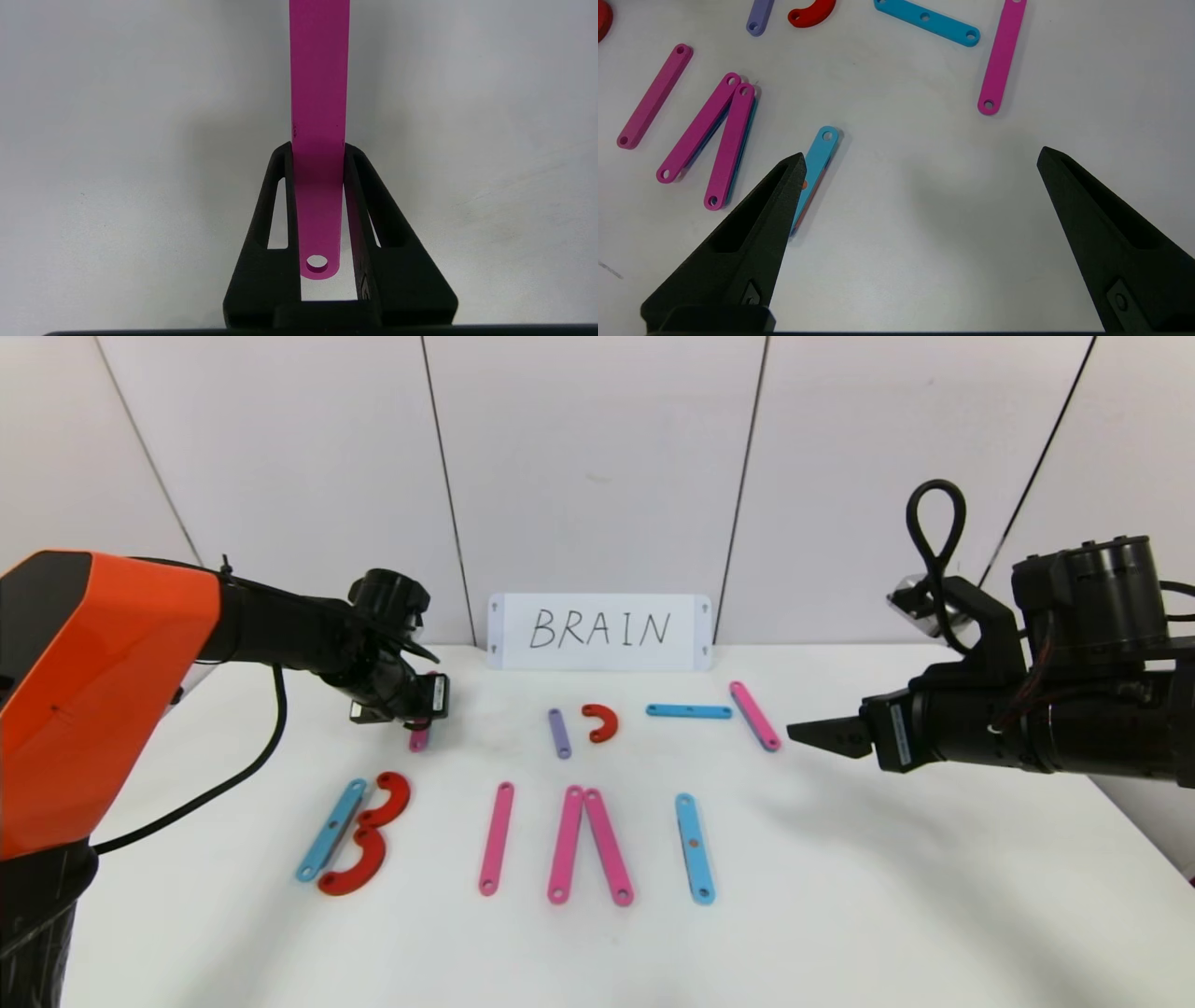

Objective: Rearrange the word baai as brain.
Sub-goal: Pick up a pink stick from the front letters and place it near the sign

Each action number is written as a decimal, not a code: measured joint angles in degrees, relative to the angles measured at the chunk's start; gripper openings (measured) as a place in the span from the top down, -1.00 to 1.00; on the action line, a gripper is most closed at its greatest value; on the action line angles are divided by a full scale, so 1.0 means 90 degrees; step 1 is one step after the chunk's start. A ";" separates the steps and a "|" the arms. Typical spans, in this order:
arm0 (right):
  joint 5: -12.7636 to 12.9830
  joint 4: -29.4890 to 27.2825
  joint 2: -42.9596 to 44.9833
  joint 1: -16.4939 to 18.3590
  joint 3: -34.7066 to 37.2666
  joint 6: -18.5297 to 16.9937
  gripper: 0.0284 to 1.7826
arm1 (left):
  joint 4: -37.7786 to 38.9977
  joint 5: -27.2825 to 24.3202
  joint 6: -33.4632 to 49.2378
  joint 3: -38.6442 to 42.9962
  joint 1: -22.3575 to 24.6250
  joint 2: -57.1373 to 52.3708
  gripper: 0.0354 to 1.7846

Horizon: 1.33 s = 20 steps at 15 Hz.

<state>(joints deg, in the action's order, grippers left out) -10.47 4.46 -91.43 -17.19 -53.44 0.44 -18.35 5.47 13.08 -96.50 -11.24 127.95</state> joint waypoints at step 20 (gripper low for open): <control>0.0003 0.0008 0.0004 0.0100 0.0024 -0.0031 -0.94 | -0.0230 0.0000 -0.0398 0.2202 -0.1498 -0.1716 -0.95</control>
<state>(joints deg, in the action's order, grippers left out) -10.45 4.53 -91.39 -16.29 -53.22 0.16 -20.42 5.47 9.50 -76.68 -24.72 112.51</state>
